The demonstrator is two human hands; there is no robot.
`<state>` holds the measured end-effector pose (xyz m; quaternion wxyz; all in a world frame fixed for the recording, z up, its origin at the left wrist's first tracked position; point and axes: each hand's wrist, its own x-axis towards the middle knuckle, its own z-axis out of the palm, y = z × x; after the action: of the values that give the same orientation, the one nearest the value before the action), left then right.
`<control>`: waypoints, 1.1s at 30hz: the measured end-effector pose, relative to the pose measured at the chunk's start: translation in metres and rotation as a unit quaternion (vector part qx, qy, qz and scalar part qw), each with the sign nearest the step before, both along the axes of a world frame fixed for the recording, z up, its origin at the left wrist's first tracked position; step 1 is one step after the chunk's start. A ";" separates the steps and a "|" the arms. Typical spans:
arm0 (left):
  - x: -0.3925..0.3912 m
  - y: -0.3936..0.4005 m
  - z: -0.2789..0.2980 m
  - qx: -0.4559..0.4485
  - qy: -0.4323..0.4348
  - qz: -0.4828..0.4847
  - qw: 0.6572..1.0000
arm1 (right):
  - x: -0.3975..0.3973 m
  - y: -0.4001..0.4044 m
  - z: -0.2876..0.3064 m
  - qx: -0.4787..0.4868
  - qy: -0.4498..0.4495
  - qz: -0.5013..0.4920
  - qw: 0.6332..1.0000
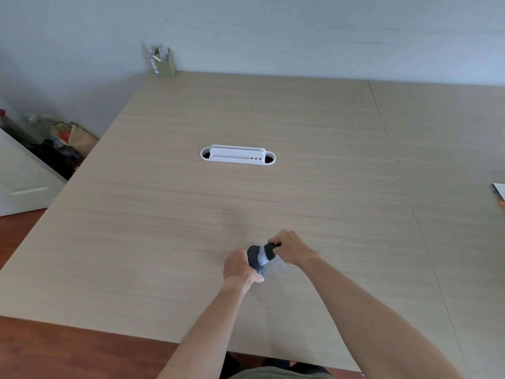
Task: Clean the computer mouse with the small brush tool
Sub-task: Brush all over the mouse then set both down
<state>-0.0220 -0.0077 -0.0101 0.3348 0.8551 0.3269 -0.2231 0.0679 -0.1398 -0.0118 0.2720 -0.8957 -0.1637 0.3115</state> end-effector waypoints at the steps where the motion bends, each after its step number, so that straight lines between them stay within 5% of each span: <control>1: 0.000 0.000 0.001 0.003 0.001 -0.003 1.000 | -0.001 -0.003 -0.003 -0.011 -0.029 -0.008 0.999; 4: -0.001 0.002 0.001 0.005 -0.006 0.001 1.000 | -0.001 -0.009 -0.006 0.006 -0.053 -0.025 0.998; 9: 0.000 0.004 -0.004 -0.015 -0.010 0.006 1.000 | -0.013 -0.002 -0.007 0.073 0.042 -0.013 0.996; 15: -0.003 0.004 -0.001 0.000 -0.018 -0.002 1.000 | -0.005 -0.005 -0.003 -0.008 -0.067 -0.044 0.997; 21: -0.004 0.009 -0.005 -0.015 -0.027 -0.037 0.999 | -0.007 -0.005 -0.007 0.056 0.032 -0.037 0.997; 26: -0.007 0.011 -0.003 0.014 -0.048 -0.079 0.996 | -0.016 -0.002 -0.012 0.052 -0.087 -0.124 0.987; 33: -0.003 0.010 0.004 0.010 -0.021 -0.071 0.997 | -0.017 -0.009 -0.015 0.071 0.026 -0.025 0.997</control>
<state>-0.0249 0.0020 -0.0061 0.3164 0.8841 0.2607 -0.2244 0.0507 -0.1488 -0.0267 0.3465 -0.8698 -0.1556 0.3150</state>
